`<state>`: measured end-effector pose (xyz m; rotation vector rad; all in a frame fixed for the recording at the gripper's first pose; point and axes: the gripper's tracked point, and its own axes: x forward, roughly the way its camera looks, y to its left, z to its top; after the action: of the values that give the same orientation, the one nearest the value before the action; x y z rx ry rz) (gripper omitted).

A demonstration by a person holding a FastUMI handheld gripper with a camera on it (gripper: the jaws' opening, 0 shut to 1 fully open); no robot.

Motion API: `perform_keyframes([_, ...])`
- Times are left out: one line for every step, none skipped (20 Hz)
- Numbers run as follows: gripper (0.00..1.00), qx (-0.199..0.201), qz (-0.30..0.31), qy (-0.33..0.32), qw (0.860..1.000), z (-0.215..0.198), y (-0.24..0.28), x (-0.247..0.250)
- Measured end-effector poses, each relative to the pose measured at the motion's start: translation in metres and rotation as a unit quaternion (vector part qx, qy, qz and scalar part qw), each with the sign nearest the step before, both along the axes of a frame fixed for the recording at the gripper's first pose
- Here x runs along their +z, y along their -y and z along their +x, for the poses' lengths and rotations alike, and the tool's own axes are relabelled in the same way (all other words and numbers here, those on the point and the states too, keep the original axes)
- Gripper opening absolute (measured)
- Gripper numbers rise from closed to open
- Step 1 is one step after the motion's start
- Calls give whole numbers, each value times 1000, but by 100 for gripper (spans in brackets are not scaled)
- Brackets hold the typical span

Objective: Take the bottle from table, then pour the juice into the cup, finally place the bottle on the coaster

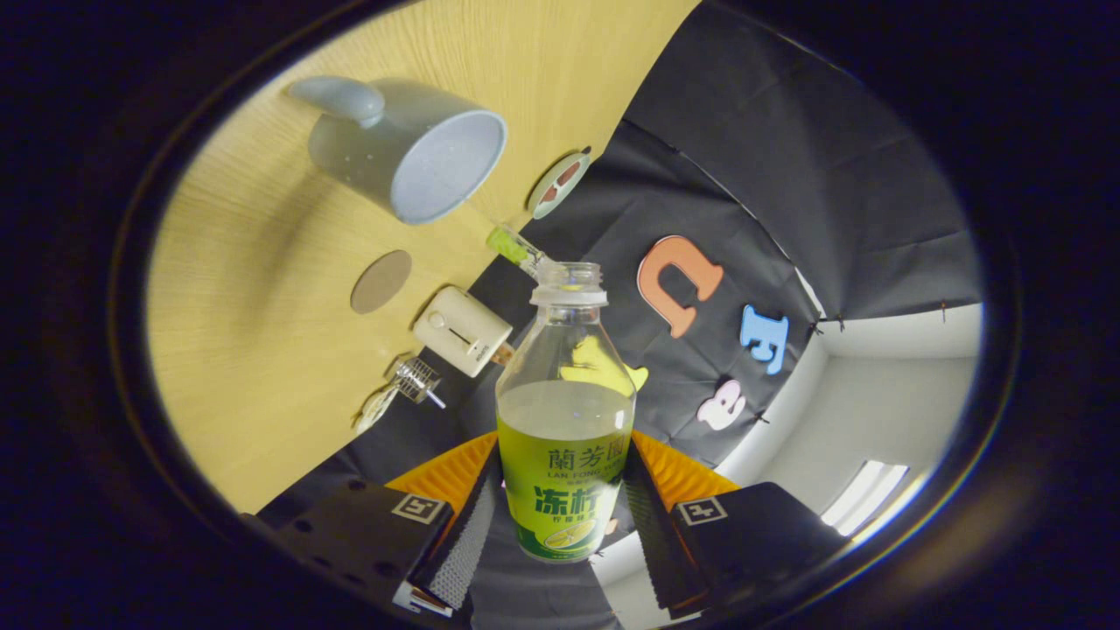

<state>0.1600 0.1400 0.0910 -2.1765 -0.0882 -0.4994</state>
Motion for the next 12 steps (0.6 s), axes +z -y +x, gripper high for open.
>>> perform_keyframes([81, -1, -4, 0, 1000, 0, -2, 0])
perform_keyframes([81, -3, -10, 0, 1000, 1, -3, -1])
perform_keyframes([81, -3, -14, 1, 1000, 0, -4, -1])
perform_keyframes([81, -3, -17, 1, 1000, 0, -4, -2])
perform_keyframes([81, -2, -18, 1, 1000, 0, -5, -4])
perform_keyframes([81, -1, -18, 1, 1000, -1, -7, -4])
perform_keyframes([81, -1, -20, 1, 1000, -1, -7, -5])
perform_keyframes([81, 1, -22, 0, 1000, -1, -8, -6])
perform_keyframes([81, 1, -23, -1, 1000, -2, -8, -7])
perform_keyframes([81, 0, -23, -2, 1000, -1, -9, -8])
perform_keyframes([81, -1, -23, -1, 1000, -2, -9, -7])
perform_keyframes([81, -1, -22, -1, 1000, -2, -9, -8])
